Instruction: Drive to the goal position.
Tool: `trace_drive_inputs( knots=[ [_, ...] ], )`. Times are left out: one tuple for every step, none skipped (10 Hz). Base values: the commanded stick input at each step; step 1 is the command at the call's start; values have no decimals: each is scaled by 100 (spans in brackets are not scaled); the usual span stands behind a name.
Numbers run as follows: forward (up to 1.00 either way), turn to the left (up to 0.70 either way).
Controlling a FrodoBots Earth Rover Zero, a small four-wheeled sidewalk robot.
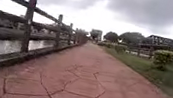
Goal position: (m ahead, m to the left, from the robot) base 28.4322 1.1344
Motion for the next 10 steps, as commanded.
trace_drive_inputs(
  knots=[
    [70, 0],
    [70, 0],
    [70, 1],
    [70, 1],
    [70, 1],
    [70, 2],
    [70, 2],
    [70, 0],
    [70, 0],
    [70, 0]
  ],
)
